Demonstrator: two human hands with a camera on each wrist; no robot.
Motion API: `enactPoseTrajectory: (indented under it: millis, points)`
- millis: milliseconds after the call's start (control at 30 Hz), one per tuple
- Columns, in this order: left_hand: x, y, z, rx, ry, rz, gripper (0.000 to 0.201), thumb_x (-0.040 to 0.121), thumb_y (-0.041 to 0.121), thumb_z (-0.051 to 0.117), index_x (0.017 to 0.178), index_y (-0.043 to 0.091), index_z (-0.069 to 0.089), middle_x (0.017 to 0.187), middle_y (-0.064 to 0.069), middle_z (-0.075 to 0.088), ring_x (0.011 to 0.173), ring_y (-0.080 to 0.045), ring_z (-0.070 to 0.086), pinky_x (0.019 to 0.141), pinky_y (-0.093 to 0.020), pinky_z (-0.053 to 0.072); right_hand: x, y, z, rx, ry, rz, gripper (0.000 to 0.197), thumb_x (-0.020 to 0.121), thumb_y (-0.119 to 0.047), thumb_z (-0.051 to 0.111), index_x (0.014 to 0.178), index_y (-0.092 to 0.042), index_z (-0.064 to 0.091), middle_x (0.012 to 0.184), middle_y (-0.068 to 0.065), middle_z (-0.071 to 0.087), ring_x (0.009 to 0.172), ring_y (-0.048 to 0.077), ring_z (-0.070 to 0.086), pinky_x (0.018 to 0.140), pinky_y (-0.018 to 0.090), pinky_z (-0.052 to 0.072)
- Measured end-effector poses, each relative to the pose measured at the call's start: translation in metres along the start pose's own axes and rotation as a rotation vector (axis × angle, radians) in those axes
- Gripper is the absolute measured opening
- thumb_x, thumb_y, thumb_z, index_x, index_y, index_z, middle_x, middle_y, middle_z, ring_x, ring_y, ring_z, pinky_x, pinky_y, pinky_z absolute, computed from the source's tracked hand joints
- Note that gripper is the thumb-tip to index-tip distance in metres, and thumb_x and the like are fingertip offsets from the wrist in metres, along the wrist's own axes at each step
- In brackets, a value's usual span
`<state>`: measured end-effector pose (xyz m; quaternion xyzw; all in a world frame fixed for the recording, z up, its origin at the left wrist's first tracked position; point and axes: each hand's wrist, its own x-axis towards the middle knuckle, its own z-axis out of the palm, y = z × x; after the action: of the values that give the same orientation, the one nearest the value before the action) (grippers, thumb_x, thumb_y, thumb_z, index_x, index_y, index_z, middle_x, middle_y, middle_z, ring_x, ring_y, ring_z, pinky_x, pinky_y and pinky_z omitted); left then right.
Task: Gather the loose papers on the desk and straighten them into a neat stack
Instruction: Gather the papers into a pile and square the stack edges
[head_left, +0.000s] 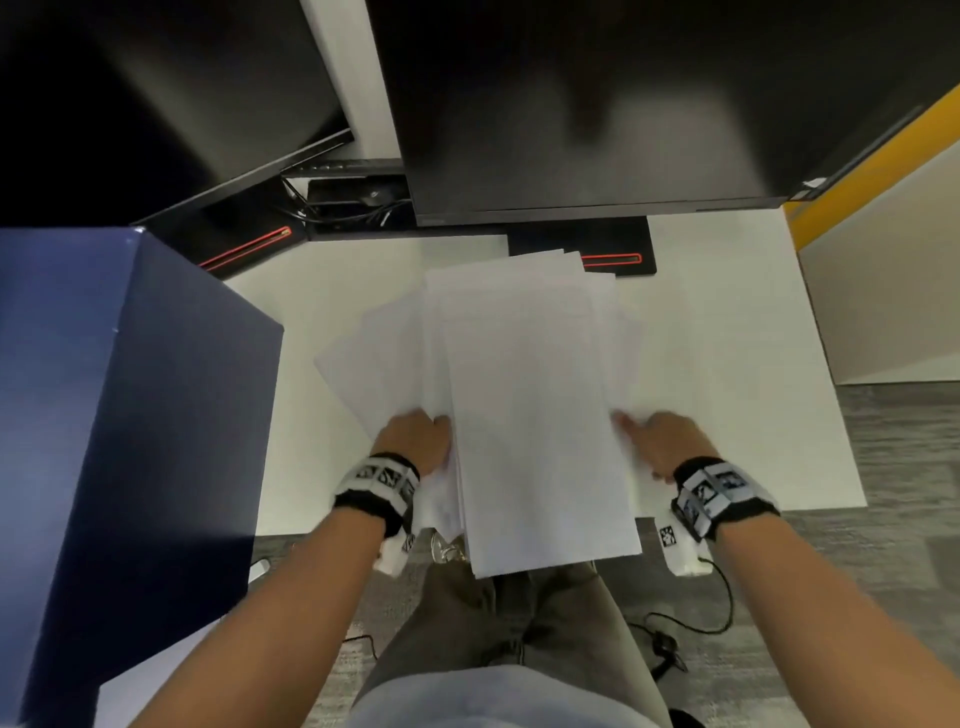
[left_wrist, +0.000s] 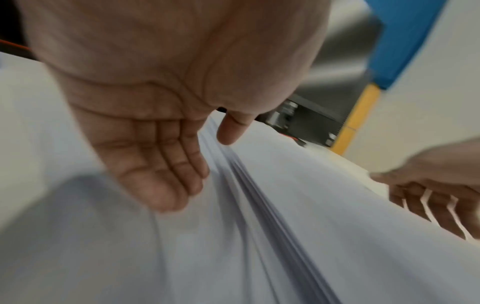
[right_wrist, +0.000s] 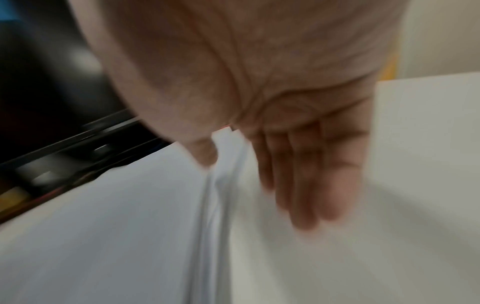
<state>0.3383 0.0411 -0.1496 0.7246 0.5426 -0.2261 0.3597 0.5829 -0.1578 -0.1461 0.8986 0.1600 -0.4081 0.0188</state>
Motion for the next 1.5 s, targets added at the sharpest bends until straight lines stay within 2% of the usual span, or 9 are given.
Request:
enactPoseTrajectory:
  millis: [133,400,567,667,767,967,1133,1333,1500]
  points:
    - [0.05,0.038,-0.038,-0.186,0.215,0.032,0.052,0.099,0.046,0.046,0.123,0.002,0.06,0.124,-0.017,0.066,0.117,-0.035,0.061,0.094,-0.034,0.046,0.05,-0.022,-0.038,0.366,0.201,-0.048,0.066,0.09,-0.055,0.054,0.132,-0.004,0.05,0.115,0.017,0.068,0.093,0.031,0.07,0.085,0.036,0.054]
    - [0.107,0.084,-0.056,-0.135,0.299,0.145,0.049,0.097,0.027,0.06,0.055,0.015,0.038,0.056,-0.001,0.047,0.069,-0.028,0.054,0.062,-0.028,0.037,0.101,-0.099,-0.061,0.277,0.355,-0.211,0.031,0.094,-0.009,0.053,0.122,0.0,0.062,0.119,0.023,0.066,0.111,0.038,0.061,0.086,0.03,0.045]
    - [0.097,0.043,-0.059,-0.281,0.355,0.149,0.034,0.09,0.046,0.063,0.095,0.013,0.069,0.089,-0.002,0.066,0.088,-0.023,0.061,0.076,-0.026,0.046,0.097,-0.071,-0.065,0.469,0.332,-0.158,0.045,0.091,-0.036,0.063,0.126,-0.007,0.058,0.117,0.015,0.068,0.112,0.034,0.062,0.088,0.029,0.042]
    - [0.085,-0.017,-0.07,-0.313,0.589,-0.271,0.078,0.074,0.065,0.063,0.131,0.014,0.053,0.129,-0.014,0.053,0.119,-0.034,0.052,0.098,-0.047,0.048,0.101,-0.035,-0.07,0.555,0.347,-0.037,0.061,0.086,-0.052,0.063,0.129,-0.01,0.057,0.125,0.013,0.065,0.116,0.034,0.061,0.095,0.033,0.043]
    - [0.077,-0.044,-0.075,-0.488,0.479,-0.507,0.098,0.063,0.07,0.069,0.135,0.01,0.042,0.134,-0.012,0.052,0.119,-0.037,0.055,0.097,-0.05,0.05,0.106,-0.029,-0.073,0.585,0.34,-0.034,0.081,0.075,-0.069,0.059,0.132,-0.011,0.056,0.133,0.013,0.062,0.114,0.035,0.062,0.102,0.042,0.046]
    - [0.1,-0.012,-0.089,-0.433,0.274,-0.234,0.049,0.078,0.05,0.075,0.102,0.008,0.072,0.098,-0.007,0.073,0.094,-0.03,0.068,0.081,-0.033,0.054,0.107,-0.097,-0.056,0.393,0.288,-0.218,0.067,0.089,-0.043,0.064,0.145,-0.012,0.045,0.141,0.016,0.05,0.13,0.035,0.049,0.108,0.04,0.039]
    - [0.111,0.021,-0.088,-0.624,0.253,-0.093,0.03,0.084,0.044,0.071,0.079,0.015,0.067,0.079,-0.002,0.067,0.078,-0.025,0.063,0.068,-0.029,0.047,0.095,-0.141,-0.033,0.351,0.216,-0.351,0.054,0.089,-0.029,0.067,0.138,-0.013,0.051,0.136,0.012,0.055,0.125,0.03,0.053,0.104,0.036,0.042]
    - [0.119,-0.023,-0.082,-0.971,0.236,-0.186,0.056,0.062,0.05,0.085,0.1,0.011,0.075,0.092,-0.006,0.079,0.084,-0.03,0.076,0.083,-0.047,0.061,0.093,-0.103,-0.039,0.568,0.126,-0.242,0.039,0.085,-0.033,0.073,0.116,-0.013,0.06,0.094,0.009,0.073,0.081,0.024,0.07,0.078,0.033,0.057]
    - [0.124,-0.022,-0.084,-0.644,0.292,-0.117,0.037,0.082,0.037,0.077,0.102,0.006,0.072,0.092,-0.009,0.072,0.085,-0.029,0.071,0.073,-0.033,0.054,0.095,-0.094,-0.045,0.573,0.059,-0.247,0.013,0.086,-0.002,0.059,0.08,-0.003,0.071,0.073,0.016,0.072,0.066,0.028,0.068,0.063,0.033,0.061]
